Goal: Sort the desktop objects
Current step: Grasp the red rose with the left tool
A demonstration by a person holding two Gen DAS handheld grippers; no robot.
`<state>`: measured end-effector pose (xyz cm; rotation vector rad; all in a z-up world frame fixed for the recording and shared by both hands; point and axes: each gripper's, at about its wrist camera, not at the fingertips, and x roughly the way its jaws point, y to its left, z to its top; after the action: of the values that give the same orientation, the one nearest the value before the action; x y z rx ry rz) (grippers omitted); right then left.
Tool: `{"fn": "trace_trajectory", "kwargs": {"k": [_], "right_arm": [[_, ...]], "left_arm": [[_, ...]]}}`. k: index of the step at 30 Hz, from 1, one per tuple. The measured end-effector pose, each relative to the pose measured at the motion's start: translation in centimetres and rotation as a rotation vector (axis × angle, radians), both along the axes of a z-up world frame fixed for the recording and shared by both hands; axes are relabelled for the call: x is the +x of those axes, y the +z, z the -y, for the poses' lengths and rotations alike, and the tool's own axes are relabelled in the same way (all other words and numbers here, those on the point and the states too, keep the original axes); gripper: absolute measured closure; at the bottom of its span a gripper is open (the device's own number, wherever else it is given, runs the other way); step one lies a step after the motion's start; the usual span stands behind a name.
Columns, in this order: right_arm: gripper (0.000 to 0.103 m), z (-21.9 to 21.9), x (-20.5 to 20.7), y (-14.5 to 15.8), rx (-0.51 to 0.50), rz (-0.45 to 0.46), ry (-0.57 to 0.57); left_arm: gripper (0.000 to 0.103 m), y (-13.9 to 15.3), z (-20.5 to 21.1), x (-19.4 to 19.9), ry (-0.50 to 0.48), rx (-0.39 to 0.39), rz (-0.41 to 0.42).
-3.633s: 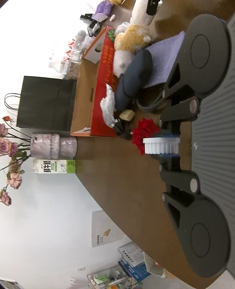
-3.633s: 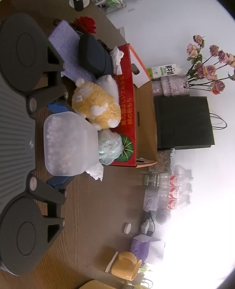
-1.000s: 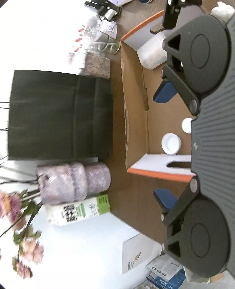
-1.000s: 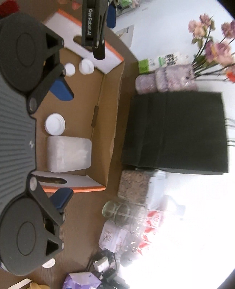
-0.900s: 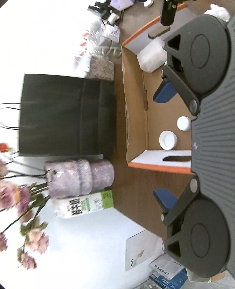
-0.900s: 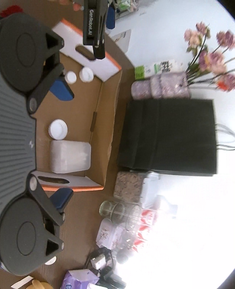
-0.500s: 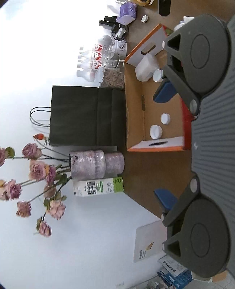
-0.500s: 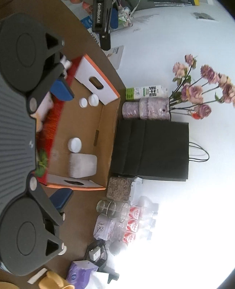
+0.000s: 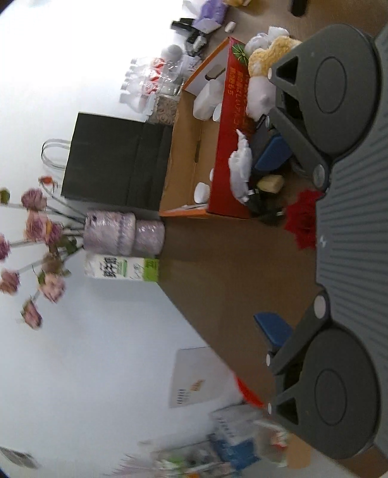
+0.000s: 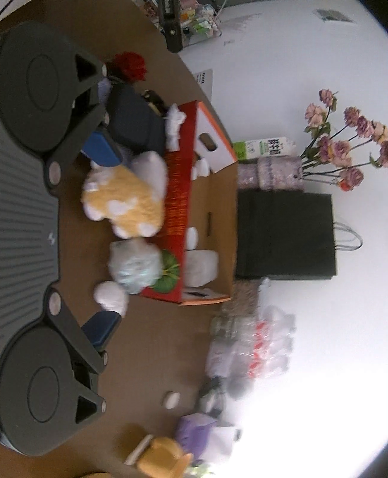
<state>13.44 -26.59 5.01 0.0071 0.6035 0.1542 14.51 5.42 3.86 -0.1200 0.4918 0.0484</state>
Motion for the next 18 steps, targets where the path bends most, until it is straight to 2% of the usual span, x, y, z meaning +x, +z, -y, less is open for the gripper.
{"fn": "trace_trajectory", "kwargs": {"k": [4,14,18], "right_arm": [[0.000,0.3,-0.8,-1.7,0.032,-0.043,-0.022],[0.000,1.6,0.7,-3.3,0.003,-0.081,-0.081],[0.000,2.2,1.5,-4.0,0.007,-0.098,-0.095]], "left_arm": [[0.000,-1.0,0.3,-0.7,-0.003,-0.005,-0.018],[0.001,-3.4,2.1,1.1,-0.034,0.112,-0.073],[0.012,-4.2,2.2,2.0,-0.044,0.112,-0.104]]}}
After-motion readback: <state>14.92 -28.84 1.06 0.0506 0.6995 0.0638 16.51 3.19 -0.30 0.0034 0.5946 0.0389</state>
